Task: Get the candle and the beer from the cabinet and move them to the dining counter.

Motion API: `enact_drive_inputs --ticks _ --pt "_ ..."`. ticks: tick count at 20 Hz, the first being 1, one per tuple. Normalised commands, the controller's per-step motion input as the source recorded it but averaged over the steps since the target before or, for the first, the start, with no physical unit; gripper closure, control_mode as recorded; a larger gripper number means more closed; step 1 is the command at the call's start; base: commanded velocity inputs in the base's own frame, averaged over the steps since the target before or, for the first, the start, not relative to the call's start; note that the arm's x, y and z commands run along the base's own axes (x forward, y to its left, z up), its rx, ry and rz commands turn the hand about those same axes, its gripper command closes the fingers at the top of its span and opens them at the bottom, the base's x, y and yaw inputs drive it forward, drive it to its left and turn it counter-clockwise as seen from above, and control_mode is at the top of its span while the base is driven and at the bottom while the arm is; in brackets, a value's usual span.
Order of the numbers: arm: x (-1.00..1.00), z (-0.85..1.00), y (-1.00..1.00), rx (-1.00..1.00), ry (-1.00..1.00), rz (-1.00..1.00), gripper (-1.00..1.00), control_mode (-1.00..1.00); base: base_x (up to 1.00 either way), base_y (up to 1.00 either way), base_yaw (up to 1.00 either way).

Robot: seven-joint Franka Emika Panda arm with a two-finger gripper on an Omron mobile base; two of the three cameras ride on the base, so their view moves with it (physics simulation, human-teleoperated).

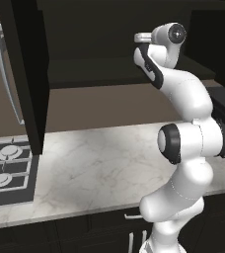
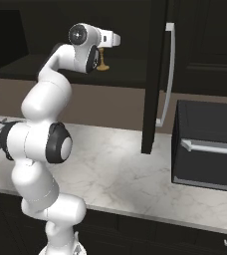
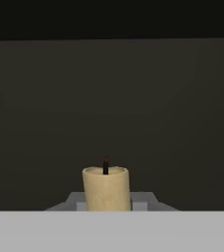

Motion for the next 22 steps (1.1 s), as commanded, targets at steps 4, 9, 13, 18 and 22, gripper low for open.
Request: enact_drive_inputs --ticks 4,9,13,18,22 --pt "0.00 0.00 0.00 0.00 0.00 0.00 1.00 -1.00 0.00 0.00 0.00" --pt "0.00 0.00 0.00 0.00 0.00 0.00 1.00 -1.00 0.00 0.00 0.00" --pt "0.00 0.00 0.00 0.00 0.00 0.00 1.00 -1.00 0.00 0.00 0.00" --pt "-0.02 0.01 0.00 0.00 0.00 0.00 1.00 -1.00 0.00 0.00 0.00" --pt "-0.59 0.00 -0.12 0.00 0.00 0.00 1.00 -1.00 0.00 0.00 0.00"
